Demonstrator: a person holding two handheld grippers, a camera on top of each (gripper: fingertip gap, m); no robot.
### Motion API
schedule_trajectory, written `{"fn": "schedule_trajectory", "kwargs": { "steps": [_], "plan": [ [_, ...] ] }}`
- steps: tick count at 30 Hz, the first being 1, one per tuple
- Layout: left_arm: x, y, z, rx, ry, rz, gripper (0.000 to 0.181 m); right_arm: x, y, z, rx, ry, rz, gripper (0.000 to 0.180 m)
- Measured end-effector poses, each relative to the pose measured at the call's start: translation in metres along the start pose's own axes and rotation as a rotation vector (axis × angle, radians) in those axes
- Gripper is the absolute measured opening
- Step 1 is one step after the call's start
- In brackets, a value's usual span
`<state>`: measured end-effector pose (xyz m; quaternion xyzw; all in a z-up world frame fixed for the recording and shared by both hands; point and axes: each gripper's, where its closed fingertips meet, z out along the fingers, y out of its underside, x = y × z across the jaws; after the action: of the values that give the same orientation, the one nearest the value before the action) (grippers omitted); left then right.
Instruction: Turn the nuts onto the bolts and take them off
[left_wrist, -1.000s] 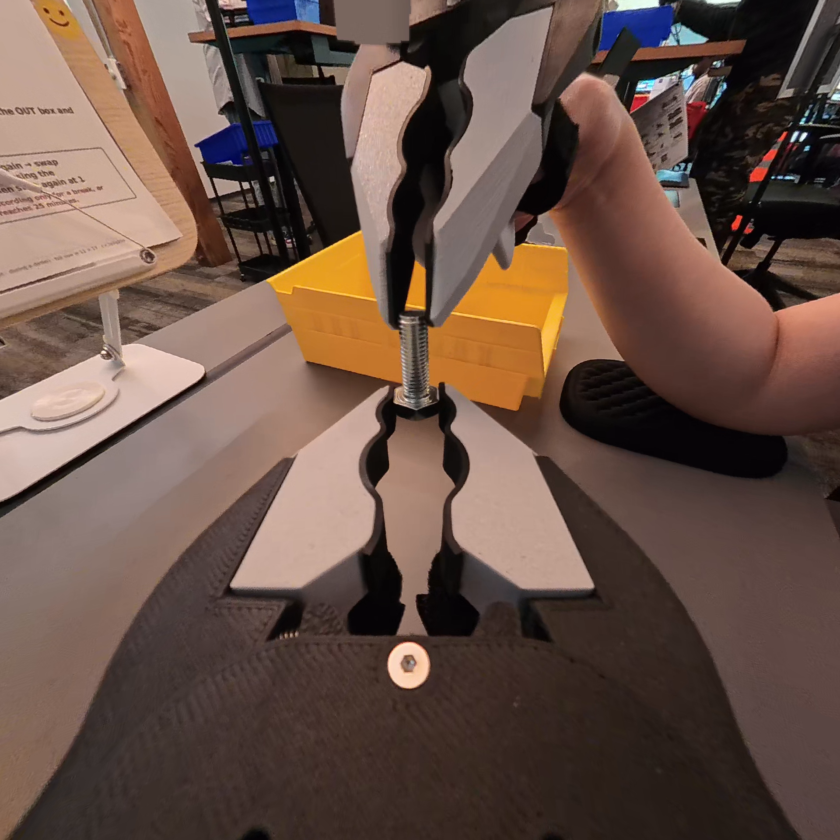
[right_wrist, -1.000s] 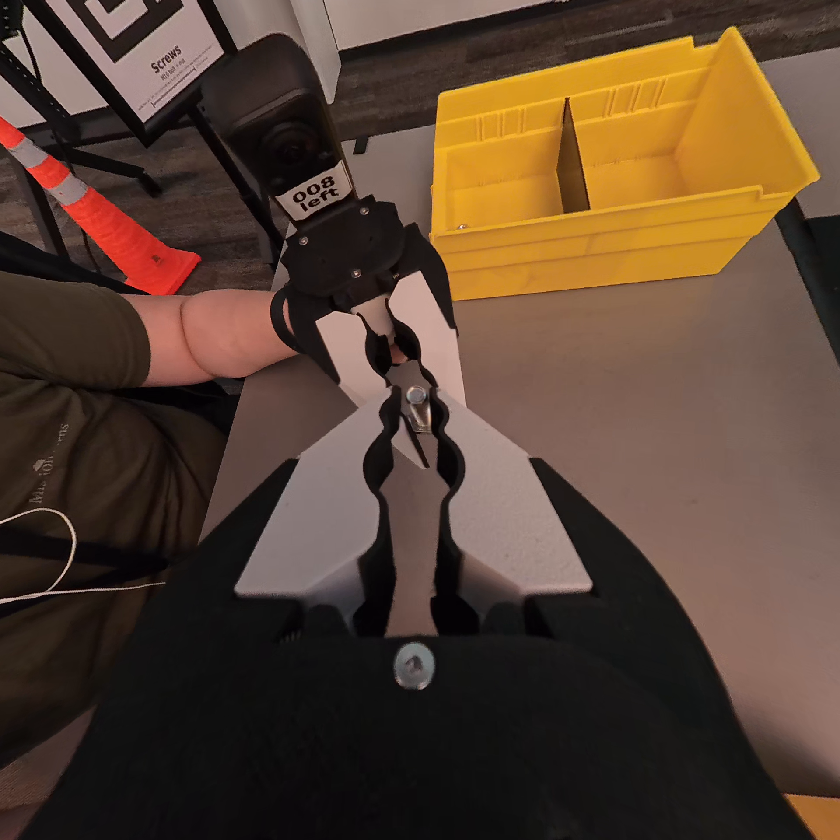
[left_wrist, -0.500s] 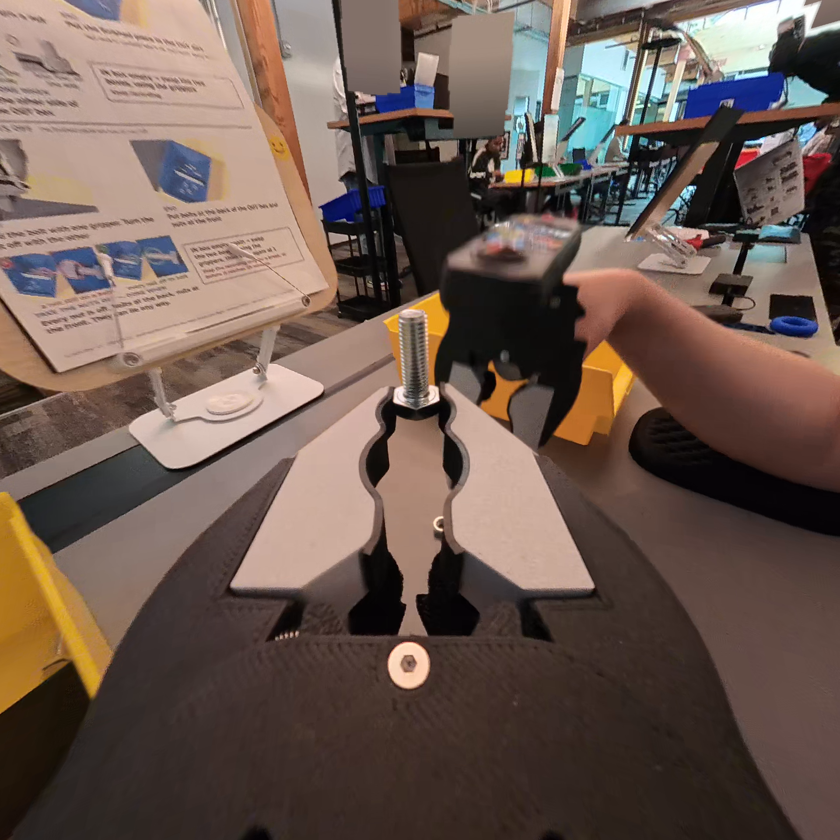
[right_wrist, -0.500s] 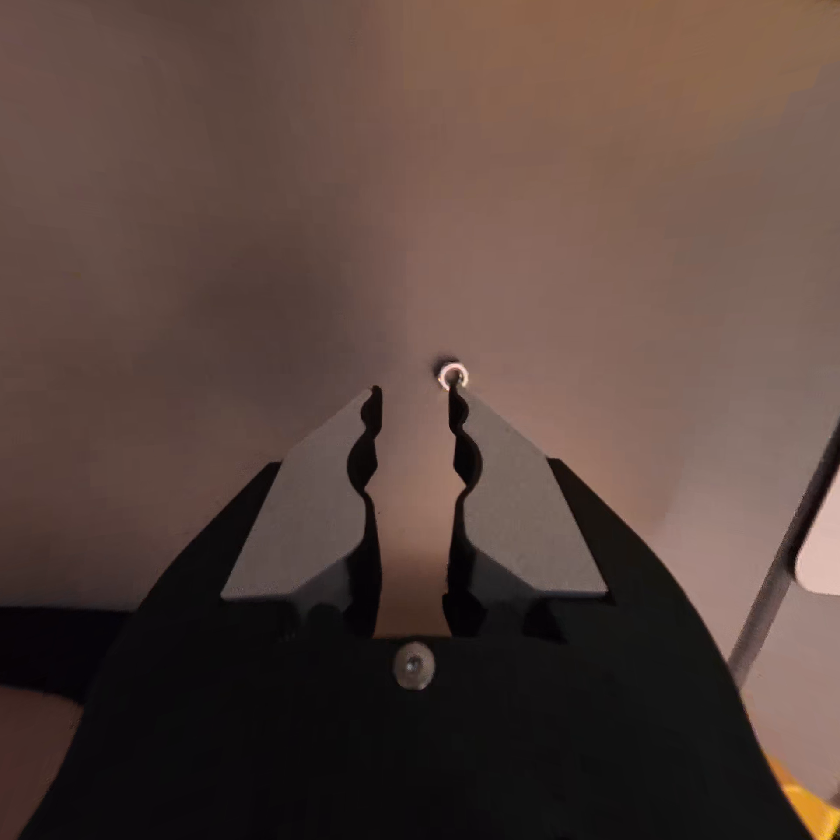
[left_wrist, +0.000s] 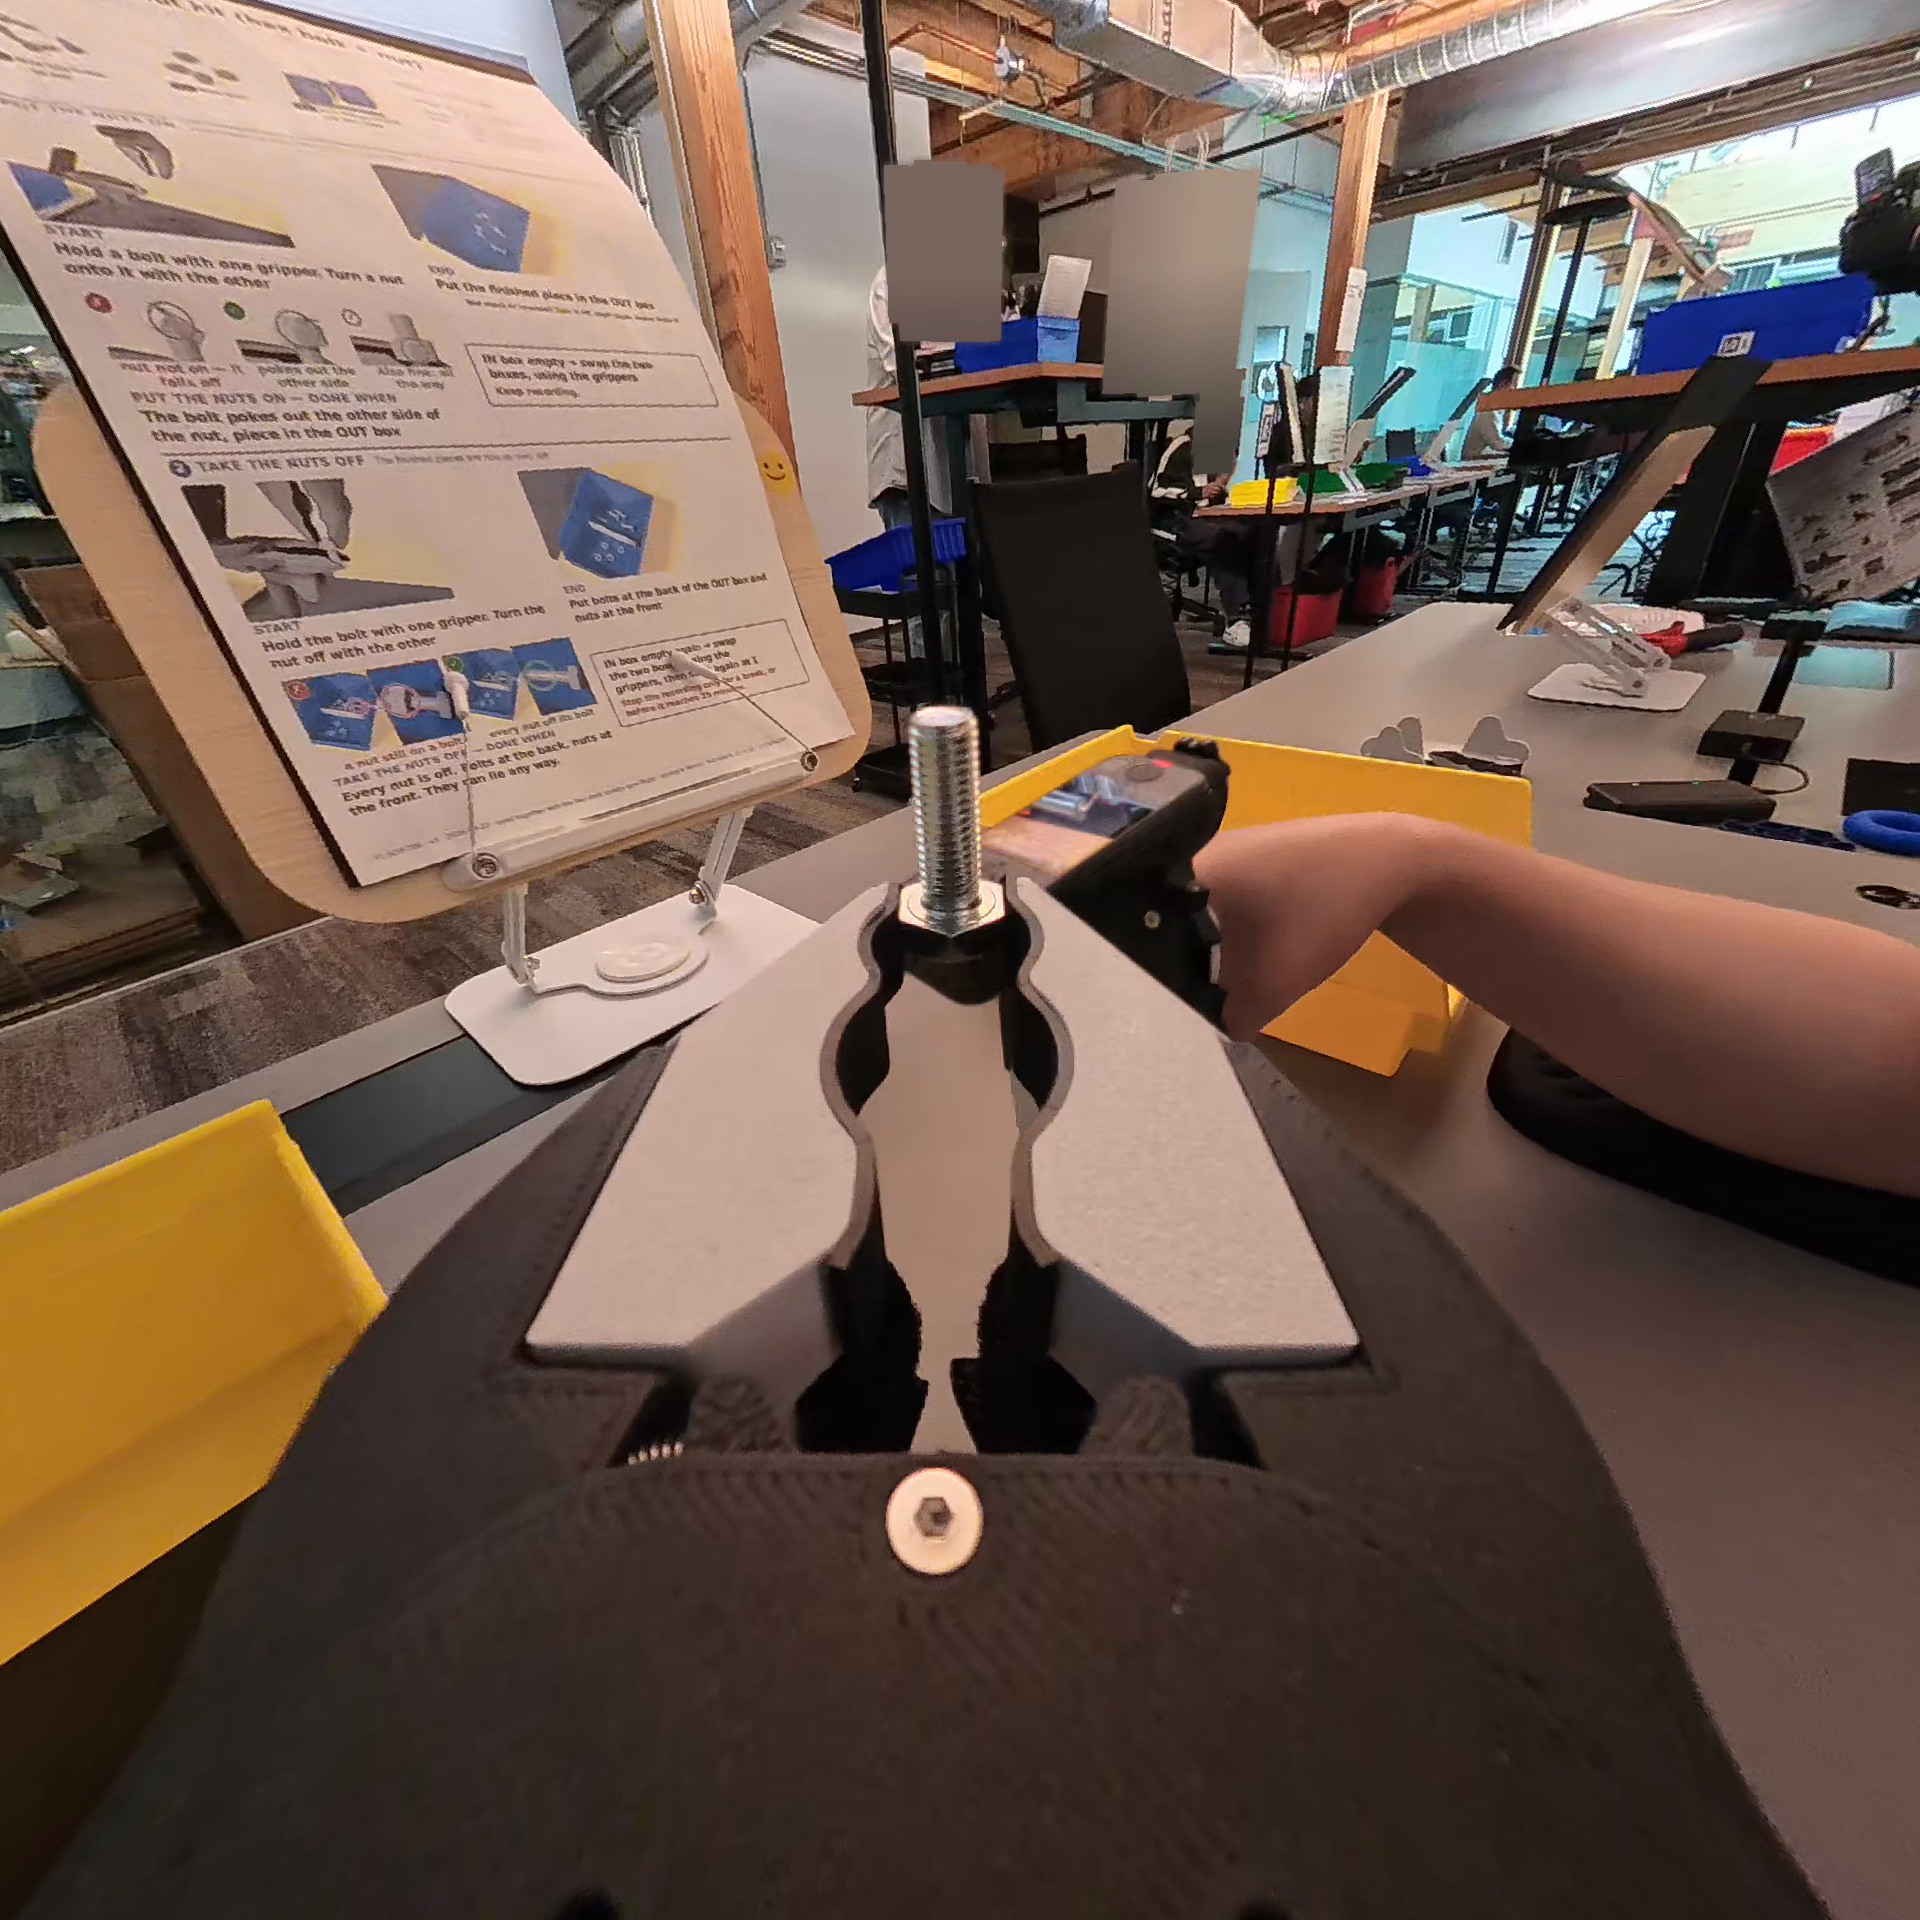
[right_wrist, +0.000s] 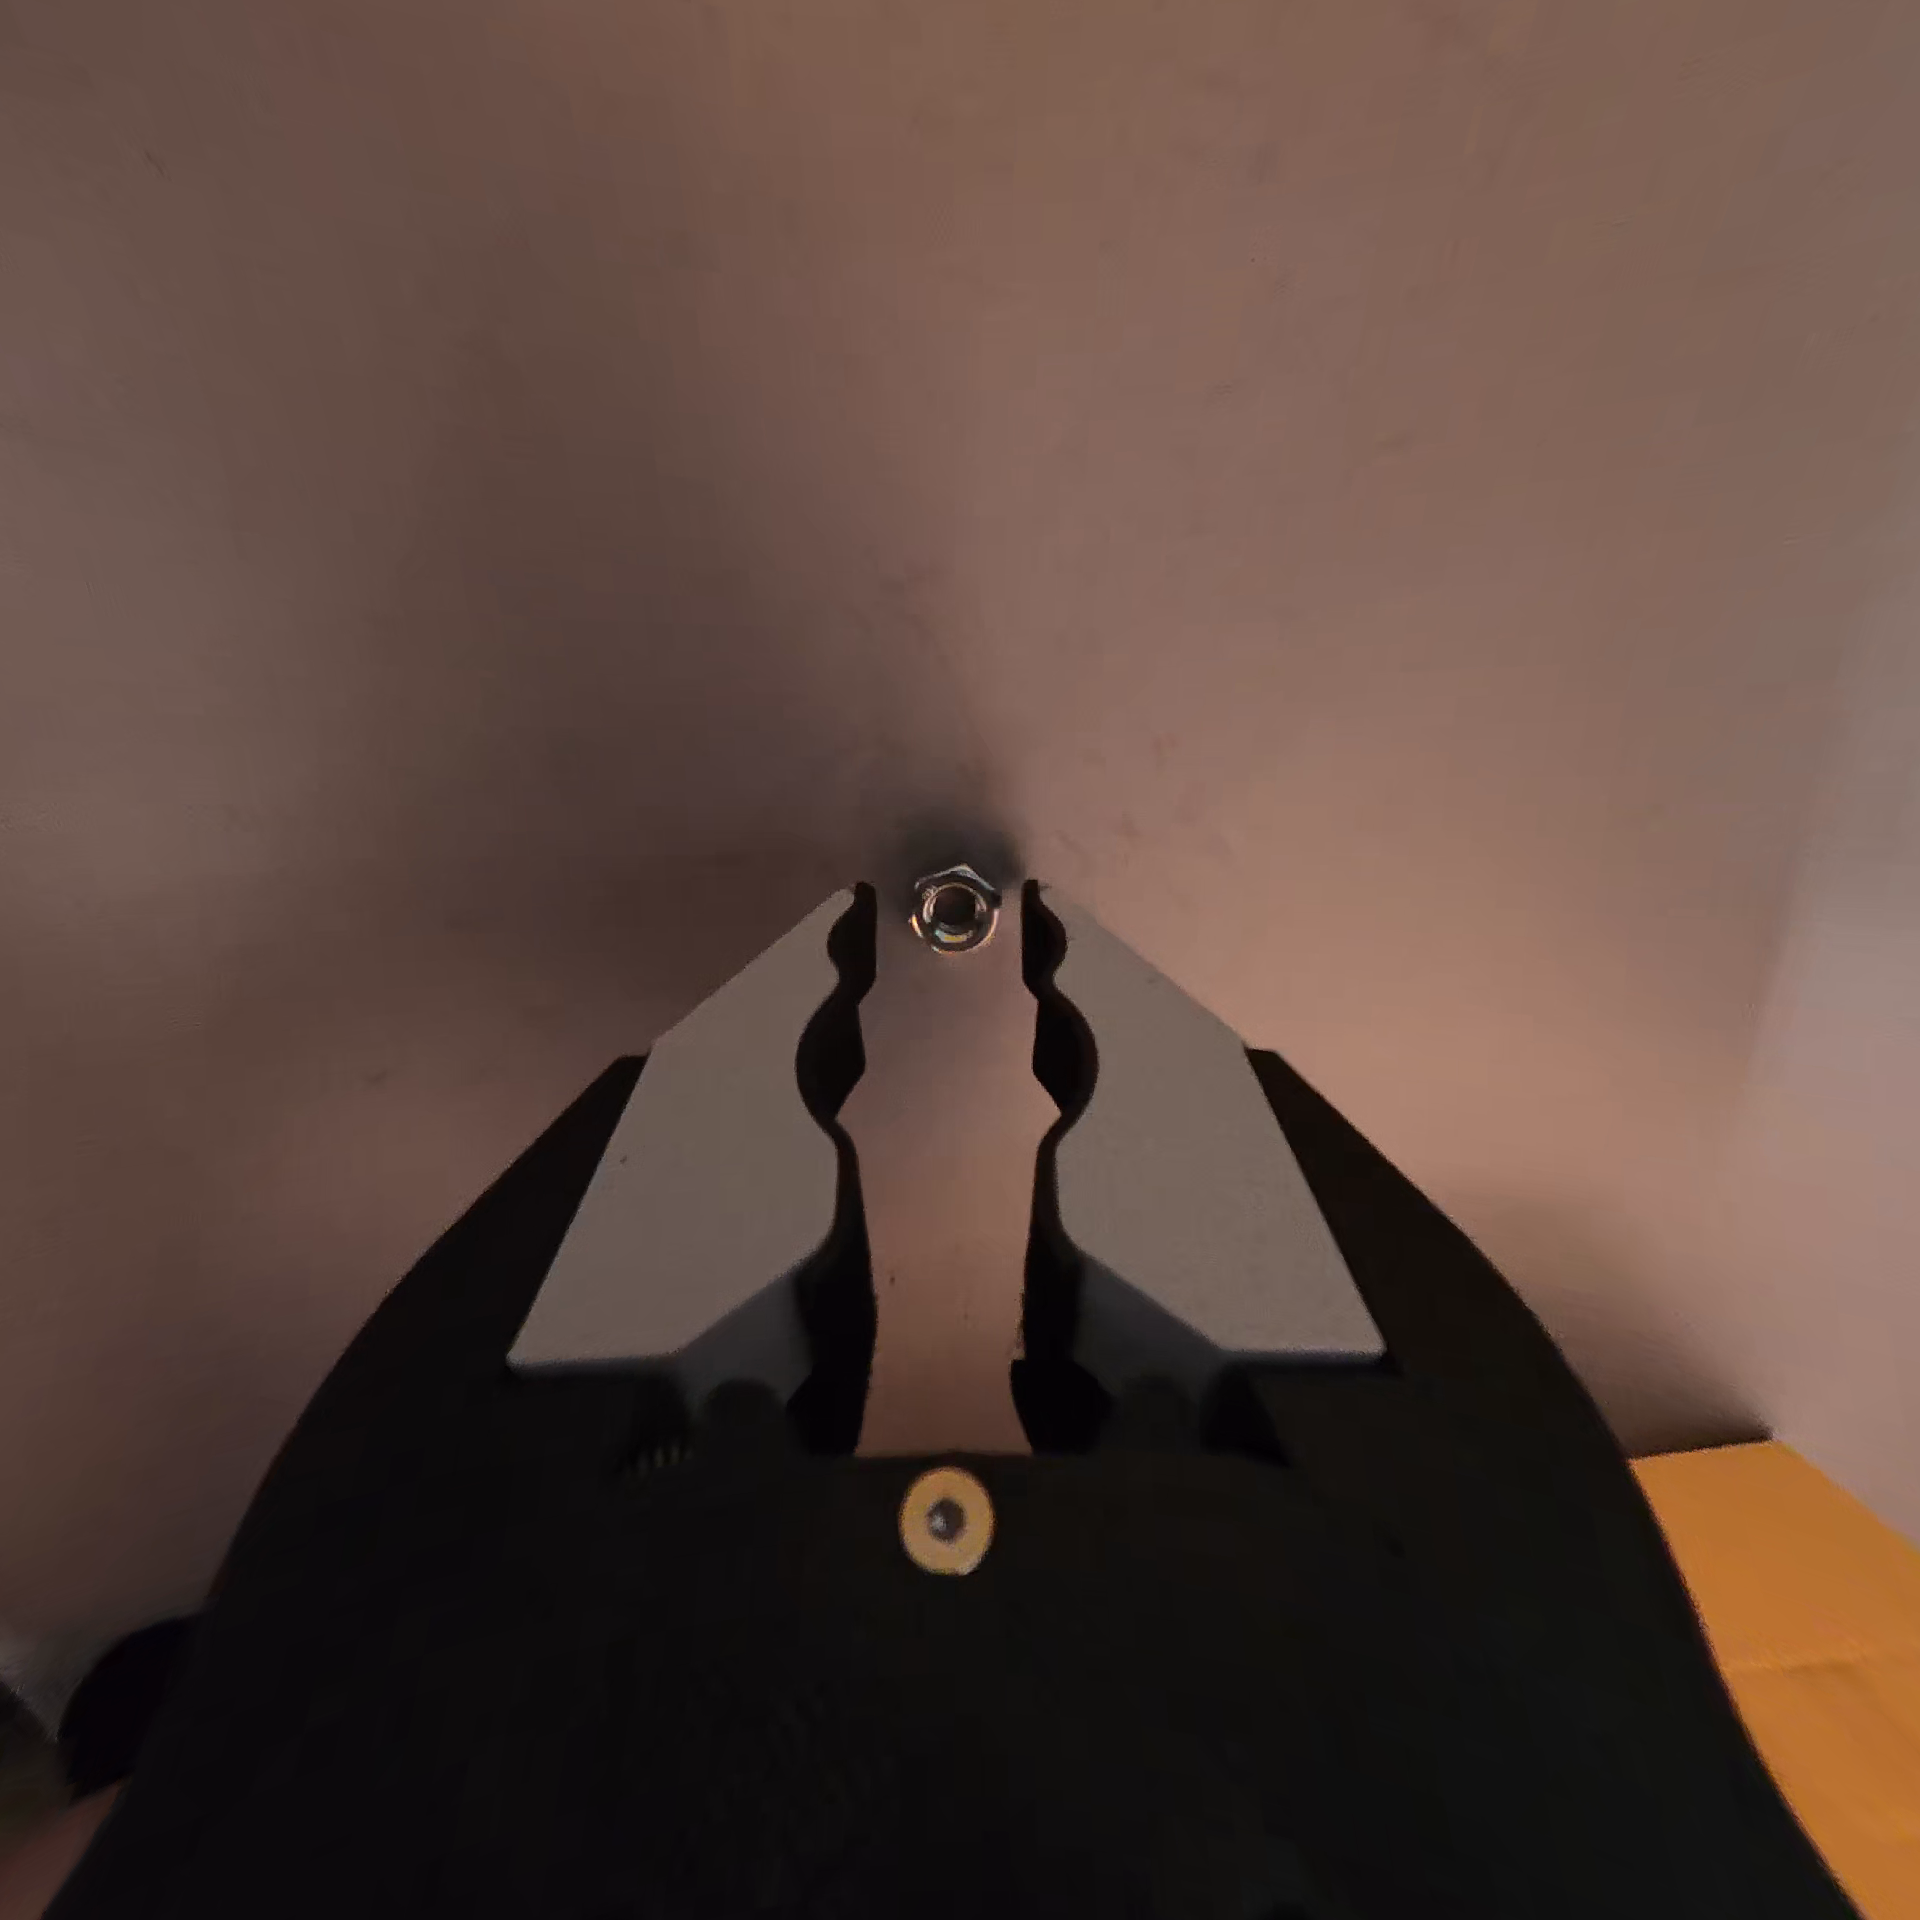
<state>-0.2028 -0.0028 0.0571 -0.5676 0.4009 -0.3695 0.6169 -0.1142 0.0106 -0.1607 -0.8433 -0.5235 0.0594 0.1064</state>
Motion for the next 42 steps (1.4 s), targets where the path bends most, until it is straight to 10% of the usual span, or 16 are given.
{"fn": "schedule_trajectory", "kwargs": {
  "steps": [1,10,21,42],
  "plan": [
    [0.001,0.000,0.000,-0.002,0.002,0.001,0.016,-0.001,0.000,0.002,-0.006,-0.010,0.005,0.025],
    [0.001,0.010,0.008,-0.042,-0.007,-0.001,0.017,0.007,0.008,-0.012,-0.006,0.011,-0.003,0.016],
    [0.051,0.116,0.076,-0.411,0.111,0.186,0.016,-0.025,-0.014,-0.175,0.592,0.106,-0.261,0.016],
    [0.082,0.124,0.081,-0.424,0.178,0.454,0.016,-0.053,0.001,-0.136,0.376,0.227,-0.674,0.016]
  ]
}}
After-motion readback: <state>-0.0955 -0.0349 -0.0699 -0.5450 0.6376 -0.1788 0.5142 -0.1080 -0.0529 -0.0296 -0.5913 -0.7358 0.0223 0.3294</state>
